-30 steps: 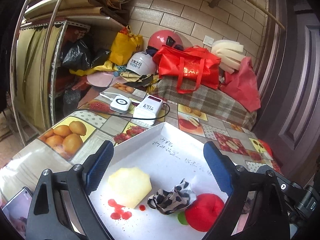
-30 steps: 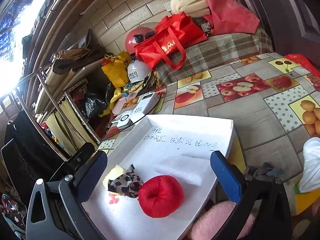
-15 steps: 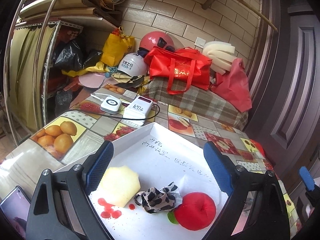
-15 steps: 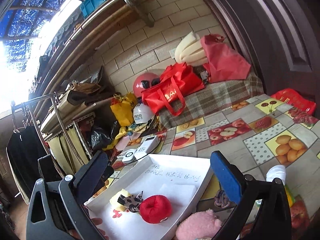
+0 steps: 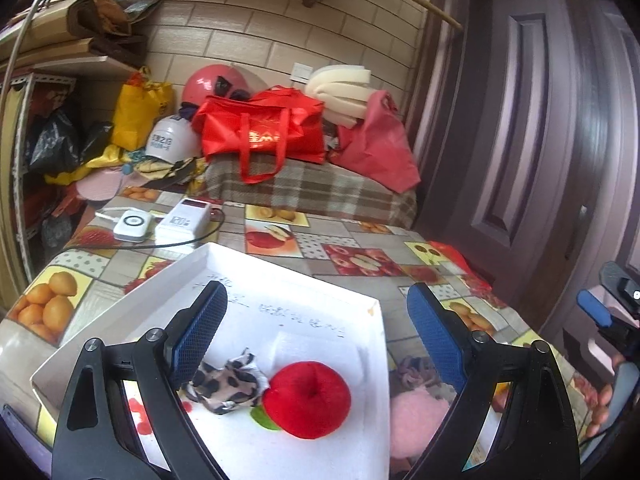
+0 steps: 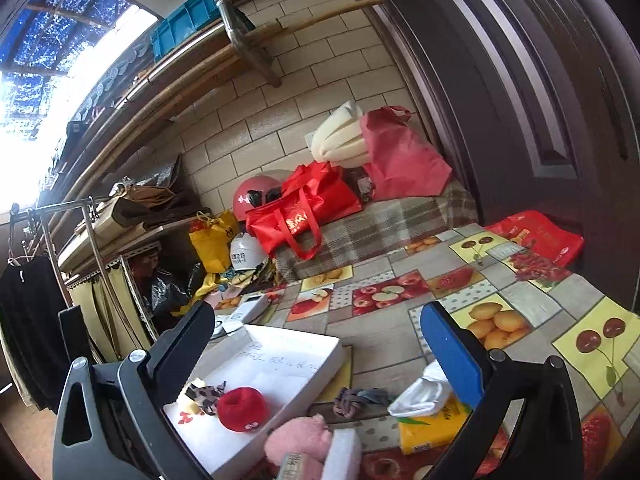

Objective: Organize soft objects
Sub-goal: 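Grasp the teal-and-white packaged bar with the left tool while the right tool grasps a white foam strip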

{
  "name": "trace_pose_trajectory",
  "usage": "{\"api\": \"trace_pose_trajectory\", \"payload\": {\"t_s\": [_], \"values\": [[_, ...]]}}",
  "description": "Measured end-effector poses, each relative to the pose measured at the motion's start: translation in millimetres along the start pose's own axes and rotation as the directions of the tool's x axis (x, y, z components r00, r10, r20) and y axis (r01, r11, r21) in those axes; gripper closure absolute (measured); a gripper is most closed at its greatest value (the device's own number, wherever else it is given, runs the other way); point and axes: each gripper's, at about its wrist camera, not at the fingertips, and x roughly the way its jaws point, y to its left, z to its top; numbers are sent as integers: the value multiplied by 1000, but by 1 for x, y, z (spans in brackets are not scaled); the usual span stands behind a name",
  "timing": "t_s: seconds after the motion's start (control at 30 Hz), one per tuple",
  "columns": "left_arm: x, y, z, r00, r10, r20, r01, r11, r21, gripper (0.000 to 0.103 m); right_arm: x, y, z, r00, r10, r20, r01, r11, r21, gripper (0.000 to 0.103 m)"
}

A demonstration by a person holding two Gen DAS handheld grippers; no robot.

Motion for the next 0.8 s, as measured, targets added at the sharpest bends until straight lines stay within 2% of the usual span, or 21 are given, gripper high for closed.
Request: {"api": "trace_pose_trajectory", "payload": {"t_s": [0.17, 0.27, 0.33, 0.43, 0.53, 0.67, 0.73, 0.8], "values": [[7, -27, -6, 995, -84, -57, 88, 994, 66, 11, 7, -20, -20, 985, -82, -153, 76, 996, -43, 0], [11, -33, -10, 990, -110, -92, 117, 991, 71, 11, 15, -29, -35, 959, -73, -273, 66, 997, -36, 0], [13, -37, -12, 986, -120, -116, 130, 988, 80, 11, 24, -31, -48, 933, -77, -352, 65, 997, -45, 3], [13, -40, -14, 975, -167, -148, 178, 982, 64, 11, 28, -30, -64, 906, -35, -423, 26, 999, -28, 26], [9, -40, -16, 959, -217, -180, 225, 974, 21, 11, 34, -20, -74, 887, -4, -462, -14, 999, -34, 30], [4, -46, -23, 944, -237, -229, 247, 969, 17, 11, 42, -9, -83, 866, 6, -500, -44, 997, -64, 37], [0, -52, -30, 934, -251, -255, 264, 964, 18, 11, 49, -11, -89, 847, 8, -531, -52, 996, -68, 47], [-5, -62, -39, 919, -273, -284, 292, 956, 24, 11, 49, -16, -90, 841, 1, -540, -38, 998, -58, 59]]}}
